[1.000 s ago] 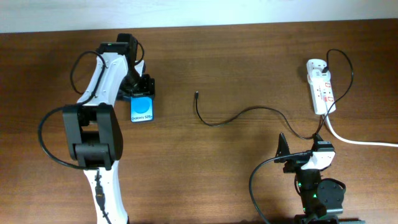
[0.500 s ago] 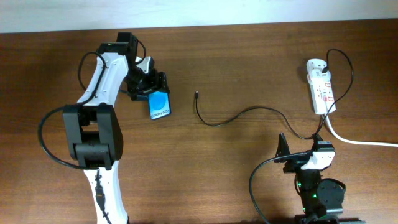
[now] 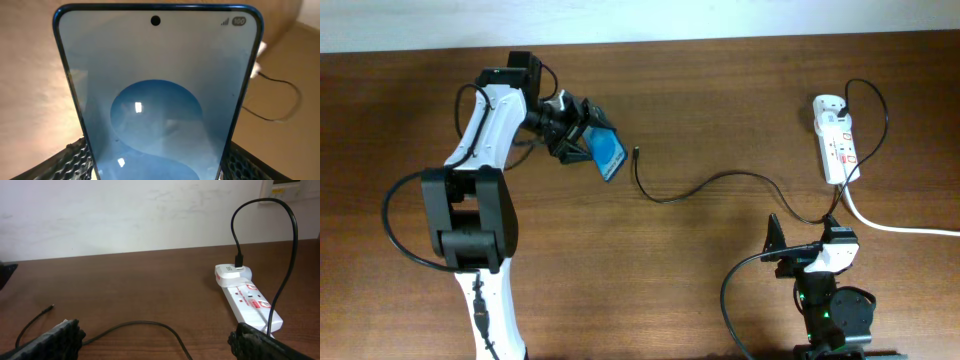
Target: Plug charger to phone and switch on socket
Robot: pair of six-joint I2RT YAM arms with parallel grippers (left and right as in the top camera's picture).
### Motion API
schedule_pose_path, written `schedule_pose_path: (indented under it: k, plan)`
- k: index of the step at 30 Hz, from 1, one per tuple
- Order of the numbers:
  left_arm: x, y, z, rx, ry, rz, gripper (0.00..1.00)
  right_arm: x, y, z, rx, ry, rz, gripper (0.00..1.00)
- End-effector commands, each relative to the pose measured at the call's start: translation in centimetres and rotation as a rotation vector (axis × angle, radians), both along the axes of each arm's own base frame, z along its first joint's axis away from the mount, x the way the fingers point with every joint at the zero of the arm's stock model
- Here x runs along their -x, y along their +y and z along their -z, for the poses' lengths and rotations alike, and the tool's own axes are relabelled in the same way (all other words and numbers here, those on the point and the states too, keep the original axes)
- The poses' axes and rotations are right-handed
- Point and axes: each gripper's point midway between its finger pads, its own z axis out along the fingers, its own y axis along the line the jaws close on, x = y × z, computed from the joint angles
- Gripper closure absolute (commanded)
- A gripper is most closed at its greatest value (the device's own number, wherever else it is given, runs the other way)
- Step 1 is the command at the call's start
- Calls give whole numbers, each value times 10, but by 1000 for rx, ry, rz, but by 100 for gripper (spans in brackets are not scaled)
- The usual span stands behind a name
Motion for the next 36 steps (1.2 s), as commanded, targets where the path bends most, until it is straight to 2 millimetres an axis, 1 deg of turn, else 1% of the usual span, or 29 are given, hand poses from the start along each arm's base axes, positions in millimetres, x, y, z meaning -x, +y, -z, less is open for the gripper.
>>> schedule_pose_path:
  k: [1,4,6,9,12,13,15,16,17,20,22,23,25,27,28,29,30,31,34,35,36]
  plan:
    - [2,-20,-36,210,178,-101,100,0,-3,2,0,3,16,2]
    - [11,-29,-56,332,323,-142,100,0,-3,2,-6,3,16,2]
    - [14,-32,-64,376,359,-142,100,0,-3,2,-61,4,18,2]
    - [22,-32,-68,389,429,-157,100,0,-3,2,-190,4,30,2]
    - [21,-35,-78,452,440,-150,100,0,-3,3,-279,6,38,2]
    - [21,-35,-79,453,441,-150,100,0,-3,3,-313,7,40,2]
    - [21,-35,-78,453,440,-150,100,3,-3,4,-444,41,60,2]
    - [21,-35,-78,452,440,-150,100,5,-3,4,-471,71,69,2]
    - [21,-35,-78,452,440,-150,100,7,-3,1,-471,96,76,2]
    - [20,-35,-78,454,427,-147,100,9,-2,-20,-470,155,82,2]
    - [20,-35,-78,450,425,-147,100,6,0,-40,-468,244,93,2]
    - [20,-35,-78,450,425,-147,100,3,2,-51,-468,295,91,2]
    - [20,-35,-78,450,426,-147,100,-3,17,-73,-487,425,35,2]
    - [20,-34,-74,429,422,-149,100,-8,24,-88,-498,479,9,2]
    - [20,-33,-69,399,418,-153,100,-15,26,-100,-501,483,-3,2]
    - [20,-32,-66,380,416,-155,100,-21,26,-103,-501,488,-1,2]
    - [20,-32,-65,376,415,-156,100,-27,26,-102,-500,490,3,2]
    - [20,-32,-65,376,415,-156,100,-30,30,-99,-507,504,-16,2]
    - [20,-31,-63,360,412,-158,100,-36,39,-84,-526,576,-51,2]
    - [21,-27,-53,301,404,-165,100,-40,45,-76,-541,619,-78,1]
    - [21,-22,-42,228,403,-180,100,-41,49,-72,-550,640,-98,6]
